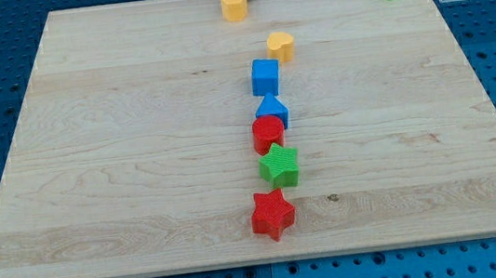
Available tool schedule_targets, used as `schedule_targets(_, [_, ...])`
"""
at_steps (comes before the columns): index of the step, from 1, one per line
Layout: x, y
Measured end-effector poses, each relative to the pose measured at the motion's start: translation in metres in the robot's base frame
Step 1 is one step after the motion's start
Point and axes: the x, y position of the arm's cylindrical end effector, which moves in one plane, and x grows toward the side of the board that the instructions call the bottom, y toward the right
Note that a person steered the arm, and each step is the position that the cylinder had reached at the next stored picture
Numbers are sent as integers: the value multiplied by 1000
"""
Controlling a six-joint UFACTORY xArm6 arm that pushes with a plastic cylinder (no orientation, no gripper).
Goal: Place the green circle below the hexagon
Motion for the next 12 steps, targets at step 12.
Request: schedule_targets(12, [38, 285])
